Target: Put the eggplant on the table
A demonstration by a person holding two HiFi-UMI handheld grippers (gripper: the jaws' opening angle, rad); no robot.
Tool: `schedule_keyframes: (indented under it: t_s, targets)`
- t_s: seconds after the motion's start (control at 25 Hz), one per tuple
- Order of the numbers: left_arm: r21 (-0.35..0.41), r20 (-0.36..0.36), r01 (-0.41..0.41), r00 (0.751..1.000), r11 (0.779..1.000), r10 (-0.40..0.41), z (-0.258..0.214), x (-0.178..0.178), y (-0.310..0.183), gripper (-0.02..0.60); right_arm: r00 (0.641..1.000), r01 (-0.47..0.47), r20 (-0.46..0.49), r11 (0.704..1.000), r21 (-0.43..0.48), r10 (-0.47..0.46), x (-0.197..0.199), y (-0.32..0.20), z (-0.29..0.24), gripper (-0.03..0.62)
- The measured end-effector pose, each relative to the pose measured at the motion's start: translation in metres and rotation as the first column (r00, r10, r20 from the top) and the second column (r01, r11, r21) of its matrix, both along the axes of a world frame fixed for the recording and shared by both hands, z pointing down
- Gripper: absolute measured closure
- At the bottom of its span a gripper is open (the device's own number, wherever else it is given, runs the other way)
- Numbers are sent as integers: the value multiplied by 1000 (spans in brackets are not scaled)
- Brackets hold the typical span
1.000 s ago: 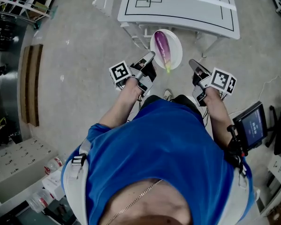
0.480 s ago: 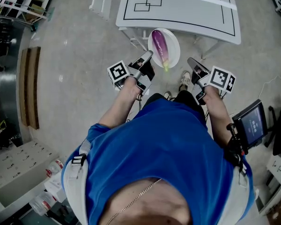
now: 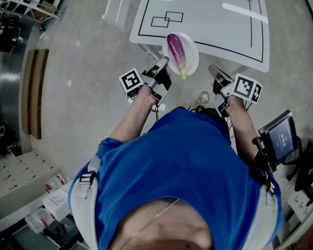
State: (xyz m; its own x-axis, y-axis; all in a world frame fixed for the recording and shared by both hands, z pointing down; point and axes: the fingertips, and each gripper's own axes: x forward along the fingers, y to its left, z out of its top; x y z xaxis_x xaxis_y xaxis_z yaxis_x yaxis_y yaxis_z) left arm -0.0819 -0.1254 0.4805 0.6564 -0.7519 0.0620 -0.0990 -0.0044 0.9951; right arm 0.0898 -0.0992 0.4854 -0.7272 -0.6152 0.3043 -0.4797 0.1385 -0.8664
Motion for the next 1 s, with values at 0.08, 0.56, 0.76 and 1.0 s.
schedule_keyframes:
  t_s: [0.08,0.56,0.76,1.0]
  targets:
    - [1,2,15,1000,1000,-15,0,4,-14,560,1000,11,-4,1000,-1,-11,6,-16,1,591]
    - [3,13,140,990,990,-140,3,23,-78,560,991,134,-3,991,2,-134,29,-90,4,591]
    - [-1,14,192,981,981,-192,5,21,-85,560,983,185,-2,983,-8,-185,28,-100,9,591]
    - [-10,17,231,973,973,-231,4,13,-117,560,976,218,-1,976,-20,-218,23,-139,12,591]
